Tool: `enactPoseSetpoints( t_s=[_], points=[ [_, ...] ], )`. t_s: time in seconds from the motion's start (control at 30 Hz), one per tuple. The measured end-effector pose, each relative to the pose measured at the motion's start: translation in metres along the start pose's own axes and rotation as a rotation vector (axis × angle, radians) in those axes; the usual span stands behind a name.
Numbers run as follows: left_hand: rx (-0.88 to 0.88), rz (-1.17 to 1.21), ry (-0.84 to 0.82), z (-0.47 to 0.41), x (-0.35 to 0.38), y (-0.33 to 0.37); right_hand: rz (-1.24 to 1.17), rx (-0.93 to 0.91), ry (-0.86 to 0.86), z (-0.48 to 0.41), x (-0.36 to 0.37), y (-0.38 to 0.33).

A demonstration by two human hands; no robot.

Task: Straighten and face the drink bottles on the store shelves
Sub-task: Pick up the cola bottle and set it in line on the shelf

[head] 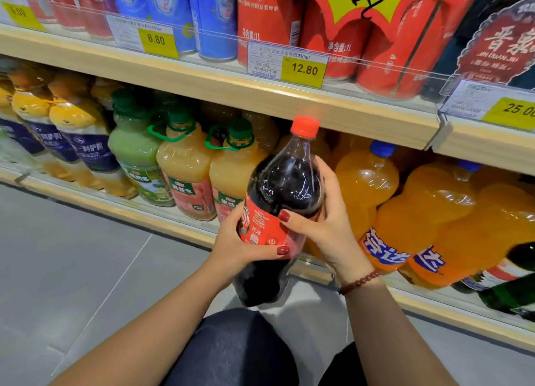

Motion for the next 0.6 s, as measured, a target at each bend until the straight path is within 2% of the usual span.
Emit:
enactPoseSetpoints(
  t_s=[0.13, 0.27, 0.4, 0.6],
  points=[
    [-0.061, 0.006, 0.028, 0.012, -0.006, 0.02, -0.104, 0.096, 0.033, -0.001, 0.011, 0.001],
    [-0.162, 0.034, 0.002, 0.027, -0.013, 0.067, -0.172, 0.219, 0.087, 0.004, 0.022, -0.029],
    [-0.23, 0.04, 0.017, 0.049, -0.024, 0.128, -0.186, 0.274, 0.126, 0.002, 0.034, -0.078],
    [-0.308, 0.065, 0.045, 0.086, -0.049, 0.232, -0.215, 0.321, 0.054, -0.005, 0.066, -0.179]
  ],
)
Point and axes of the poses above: each hand's wrist, its own z-axis away from the middle knuckle, its own x-axis out of the palm, y = z × x, the point moved 4 cm from there along -z, towards the middle knuckle, and after that the axes turned 5 degrees about -y, right-handed, at the moved point
